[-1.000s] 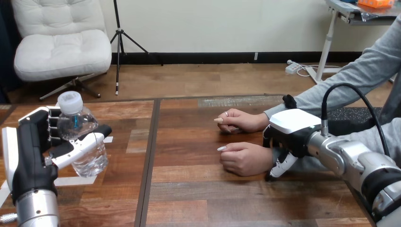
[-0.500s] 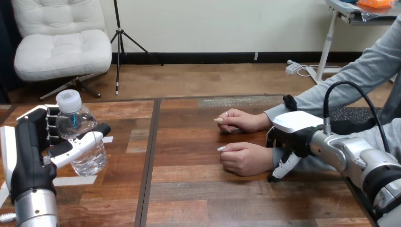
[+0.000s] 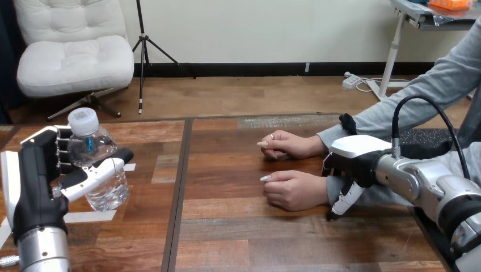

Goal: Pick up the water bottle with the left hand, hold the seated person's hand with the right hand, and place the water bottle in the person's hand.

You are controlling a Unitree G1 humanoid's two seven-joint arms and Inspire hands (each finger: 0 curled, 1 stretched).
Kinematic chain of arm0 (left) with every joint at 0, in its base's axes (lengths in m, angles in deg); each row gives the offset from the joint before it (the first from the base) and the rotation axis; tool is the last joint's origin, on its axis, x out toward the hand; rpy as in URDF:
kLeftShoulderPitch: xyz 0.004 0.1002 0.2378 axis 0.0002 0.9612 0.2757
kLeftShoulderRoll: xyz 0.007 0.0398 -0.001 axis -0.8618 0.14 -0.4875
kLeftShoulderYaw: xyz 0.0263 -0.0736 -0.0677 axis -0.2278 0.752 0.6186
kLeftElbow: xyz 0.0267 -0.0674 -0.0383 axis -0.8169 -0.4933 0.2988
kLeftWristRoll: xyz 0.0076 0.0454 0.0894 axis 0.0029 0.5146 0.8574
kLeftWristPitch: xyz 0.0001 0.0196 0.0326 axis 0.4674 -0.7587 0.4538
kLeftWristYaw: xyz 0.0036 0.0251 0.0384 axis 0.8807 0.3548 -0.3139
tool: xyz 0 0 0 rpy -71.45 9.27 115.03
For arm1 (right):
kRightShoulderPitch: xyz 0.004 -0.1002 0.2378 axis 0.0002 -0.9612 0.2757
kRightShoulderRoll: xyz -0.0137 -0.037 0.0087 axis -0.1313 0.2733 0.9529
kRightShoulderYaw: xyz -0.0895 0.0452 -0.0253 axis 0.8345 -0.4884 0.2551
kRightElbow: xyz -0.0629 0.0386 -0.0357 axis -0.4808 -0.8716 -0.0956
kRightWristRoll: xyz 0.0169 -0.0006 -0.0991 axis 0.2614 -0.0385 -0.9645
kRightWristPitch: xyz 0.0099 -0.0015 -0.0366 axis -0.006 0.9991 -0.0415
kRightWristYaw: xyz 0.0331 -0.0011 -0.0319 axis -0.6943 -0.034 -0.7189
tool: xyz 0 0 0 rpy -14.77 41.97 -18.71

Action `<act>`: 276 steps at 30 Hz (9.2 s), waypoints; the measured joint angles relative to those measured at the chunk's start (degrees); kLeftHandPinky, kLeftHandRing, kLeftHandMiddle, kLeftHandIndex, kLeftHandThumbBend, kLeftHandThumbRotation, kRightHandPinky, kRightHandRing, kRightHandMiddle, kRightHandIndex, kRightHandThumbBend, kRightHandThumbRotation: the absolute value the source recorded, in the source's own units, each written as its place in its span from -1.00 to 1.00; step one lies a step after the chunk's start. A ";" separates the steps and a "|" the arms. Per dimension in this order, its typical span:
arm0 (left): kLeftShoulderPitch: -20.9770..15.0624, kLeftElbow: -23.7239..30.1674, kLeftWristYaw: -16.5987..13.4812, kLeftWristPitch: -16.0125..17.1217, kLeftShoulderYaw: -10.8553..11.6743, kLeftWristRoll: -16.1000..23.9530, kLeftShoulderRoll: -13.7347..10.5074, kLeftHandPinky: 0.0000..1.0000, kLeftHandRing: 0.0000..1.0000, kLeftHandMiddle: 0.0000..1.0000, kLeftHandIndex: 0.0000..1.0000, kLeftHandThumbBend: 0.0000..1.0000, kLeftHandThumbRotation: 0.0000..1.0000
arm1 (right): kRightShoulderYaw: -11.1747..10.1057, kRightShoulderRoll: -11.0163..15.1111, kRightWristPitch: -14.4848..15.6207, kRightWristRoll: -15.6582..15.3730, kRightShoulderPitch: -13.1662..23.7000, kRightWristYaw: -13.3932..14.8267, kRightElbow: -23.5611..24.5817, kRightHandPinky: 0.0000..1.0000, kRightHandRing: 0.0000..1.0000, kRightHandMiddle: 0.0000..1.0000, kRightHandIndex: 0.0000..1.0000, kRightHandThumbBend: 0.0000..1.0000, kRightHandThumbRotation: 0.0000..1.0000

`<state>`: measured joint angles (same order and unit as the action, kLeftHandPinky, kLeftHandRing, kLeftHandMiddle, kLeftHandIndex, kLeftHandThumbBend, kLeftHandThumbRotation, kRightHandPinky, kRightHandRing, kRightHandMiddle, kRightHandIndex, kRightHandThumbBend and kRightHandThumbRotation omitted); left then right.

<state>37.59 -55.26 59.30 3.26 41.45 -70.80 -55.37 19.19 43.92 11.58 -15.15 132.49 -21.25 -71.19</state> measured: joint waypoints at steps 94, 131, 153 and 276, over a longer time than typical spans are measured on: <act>0.33 0.02 0.46 0.41 0.27 -0.06 -0.04 -0.37 -0.26 -0.15 -0.14 0.50 -1.00 | -1.51 0.07 -0.88 2.37 0.88 0.99 -0.75 -0.77 -0.67 -0.54 -0.49 0.37 -0.86; 0.45 0.02 0.59 1.03 0.27 -0.15 -0.11 -0.38 -0.27 -0.16 -0.15 0.50 -1.00 | -1.53 0.07 -1.89 1.71 0.88 5.09 -0.76 -0.82 -0.71 -0.58 -0.52 0.29 -1.00; 0.74 0.02 0.61 1.03 0.26 -0.15 -0.10 -0.38 -0.27 -0.16 -0.15 0.51 -1.00 | -1.64 0.41 -3.16 2.76 0.88 5.38 -0.76 -0.70 -0.60 -0.48 -0.42 0.36 -1.00; -25.42 -45.56 -5.51 20.99 -2.11 -2.22 -0.94 -0.32 -0.25 -0.15 -0.13 0.43 -1.00 | -5.48 3.48 -10.37 7.28 -0.56 5.41 1.89 -0.65 -0.57 -0.47 -0.43 0.43 -1.00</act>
<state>12.16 -100.82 53.78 24.25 39.34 -73.02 -56.31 13.70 47.39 1.21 -7.87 131.93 -15.85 -69.31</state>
